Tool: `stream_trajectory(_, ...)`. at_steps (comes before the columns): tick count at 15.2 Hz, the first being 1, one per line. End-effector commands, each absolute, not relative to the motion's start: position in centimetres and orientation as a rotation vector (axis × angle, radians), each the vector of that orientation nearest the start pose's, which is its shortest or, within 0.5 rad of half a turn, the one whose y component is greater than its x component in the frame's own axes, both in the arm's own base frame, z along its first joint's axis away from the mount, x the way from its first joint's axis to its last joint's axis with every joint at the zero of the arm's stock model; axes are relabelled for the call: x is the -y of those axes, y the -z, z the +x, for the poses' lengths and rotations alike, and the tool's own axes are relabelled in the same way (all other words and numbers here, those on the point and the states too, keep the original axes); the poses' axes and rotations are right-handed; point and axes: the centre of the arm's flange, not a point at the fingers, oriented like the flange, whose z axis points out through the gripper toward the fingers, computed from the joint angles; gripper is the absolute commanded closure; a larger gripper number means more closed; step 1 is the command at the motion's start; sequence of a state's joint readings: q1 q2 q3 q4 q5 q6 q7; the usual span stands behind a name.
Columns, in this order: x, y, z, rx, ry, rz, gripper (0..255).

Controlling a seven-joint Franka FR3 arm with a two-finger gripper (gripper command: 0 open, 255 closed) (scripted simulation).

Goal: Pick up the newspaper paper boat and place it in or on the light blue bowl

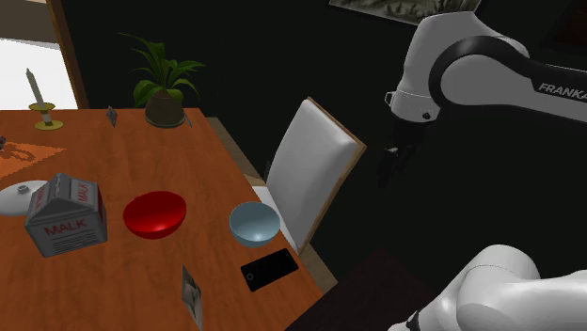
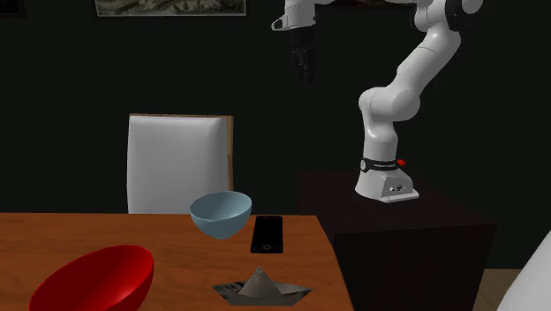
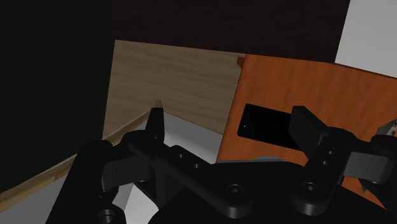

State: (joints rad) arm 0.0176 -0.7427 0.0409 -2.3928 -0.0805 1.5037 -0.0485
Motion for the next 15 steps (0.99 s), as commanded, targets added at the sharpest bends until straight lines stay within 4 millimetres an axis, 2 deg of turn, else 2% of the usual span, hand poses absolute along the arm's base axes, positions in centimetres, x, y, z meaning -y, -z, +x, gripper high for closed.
stream_trajectory(1,-1.2,-55.5,30.8,0.154,-0.239,-3.237,0)
stream_trajectory(15,-13.1,-43.0,33.3,0.076,-0.131,-3.186,0)
